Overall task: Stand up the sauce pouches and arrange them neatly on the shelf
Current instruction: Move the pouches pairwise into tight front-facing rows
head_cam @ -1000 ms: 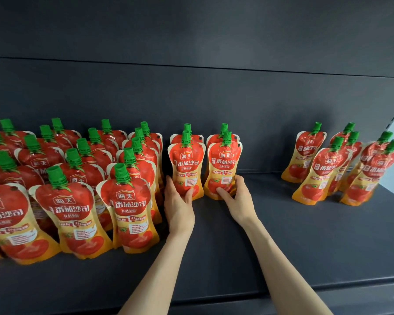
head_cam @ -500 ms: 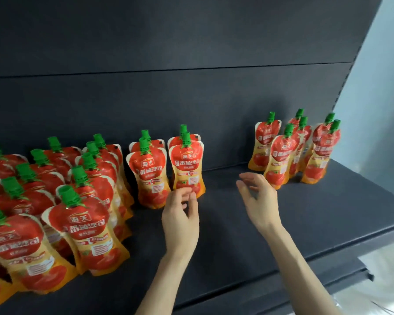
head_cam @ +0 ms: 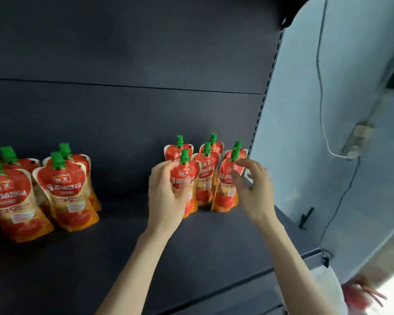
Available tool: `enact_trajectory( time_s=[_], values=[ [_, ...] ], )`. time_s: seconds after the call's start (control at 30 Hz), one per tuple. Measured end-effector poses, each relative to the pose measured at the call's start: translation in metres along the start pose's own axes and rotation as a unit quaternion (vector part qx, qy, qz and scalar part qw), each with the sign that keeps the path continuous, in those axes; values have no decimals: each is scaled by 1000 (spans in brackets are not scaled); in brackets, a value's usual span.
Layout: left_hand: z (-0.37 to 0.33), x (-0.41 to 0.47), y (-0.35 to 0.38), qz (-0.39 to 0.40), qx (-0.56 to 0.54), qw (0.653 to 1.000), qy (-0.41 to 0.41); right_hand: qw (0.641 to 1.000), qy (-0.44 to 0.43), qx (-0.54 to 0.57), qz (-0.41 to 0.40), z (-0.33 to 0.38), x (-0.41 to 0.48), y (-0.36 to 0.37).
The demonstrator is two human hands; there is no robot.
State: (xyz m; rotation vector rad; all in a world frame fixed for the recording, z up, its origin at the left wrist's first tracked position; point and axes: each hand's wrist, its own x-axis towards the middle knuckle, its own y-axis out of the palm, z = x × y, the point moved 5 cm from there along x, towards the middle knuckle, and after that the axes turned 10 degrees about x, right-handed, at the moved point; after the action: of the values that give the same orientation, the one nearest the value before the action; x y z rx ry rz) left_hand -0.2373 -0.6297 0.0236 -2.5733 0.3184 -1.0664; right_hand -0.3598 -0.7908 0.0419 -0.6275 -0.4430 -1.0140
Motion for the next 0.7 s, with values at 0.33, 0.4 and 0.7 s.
enact_trajectory(
  time_s=[0.33,0.4,0.7],
  values=[
    [-8,47,34,-25,23,998,-53,988,54,67,128,-48,70,11],
    [-3,45,35,-56,21,997,-45,983,58,103,141,-56,69,16],
    [22,17,66,-52,-155,966,-198,948,140,258,120,-95,58,23]
  ],
)
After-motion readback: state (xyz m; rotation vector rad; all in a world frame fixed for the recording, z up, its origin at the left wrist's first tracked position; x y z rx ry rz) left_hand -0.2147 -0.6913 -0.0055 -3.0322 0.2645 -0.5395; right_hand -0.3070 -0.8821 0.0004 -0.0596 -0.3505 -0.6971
